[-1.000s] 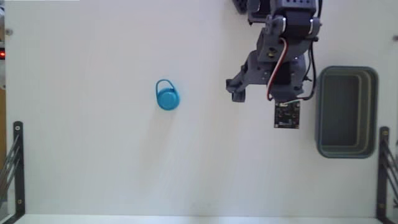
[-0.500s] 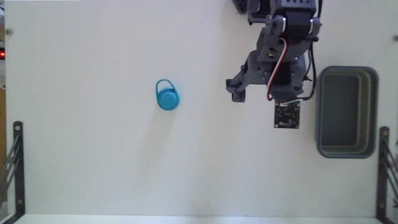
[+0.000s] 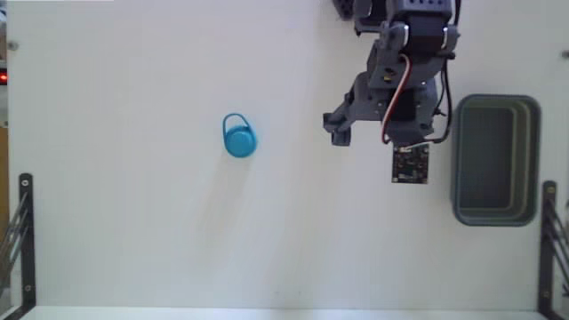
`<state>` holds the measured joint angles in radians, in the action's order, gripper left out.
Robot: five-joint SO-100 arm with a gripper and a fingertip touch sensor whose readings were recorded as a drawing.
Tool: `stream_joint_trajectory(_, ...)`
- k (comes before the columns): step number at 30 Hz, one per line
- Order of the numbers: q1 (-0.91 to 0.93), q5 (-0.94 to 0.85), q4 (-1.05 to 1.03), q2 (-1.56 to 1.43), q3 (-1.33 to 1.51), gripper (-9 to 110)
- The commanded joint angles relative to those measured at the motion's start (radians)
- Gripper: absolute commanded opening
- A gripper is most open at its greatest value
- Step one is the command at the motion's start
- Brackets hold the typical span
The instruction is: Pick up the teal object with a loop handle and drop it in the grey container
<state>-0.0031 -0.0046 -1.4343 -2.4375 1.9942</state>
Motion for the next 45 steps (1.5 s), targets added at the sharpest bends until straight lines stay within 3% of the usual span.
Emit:
stream_joint_trajectory(1, 0.003, 0.005, 0.004, -0.043, 0.005, 110)
stream_joint_trajectory(15, 0.034, 0.005, 0.004, -0.043, 0.005, 110)
stream_joint_trajectory(45, 0.439, 0.005, 0.004, -0.043, 0.005, 110)
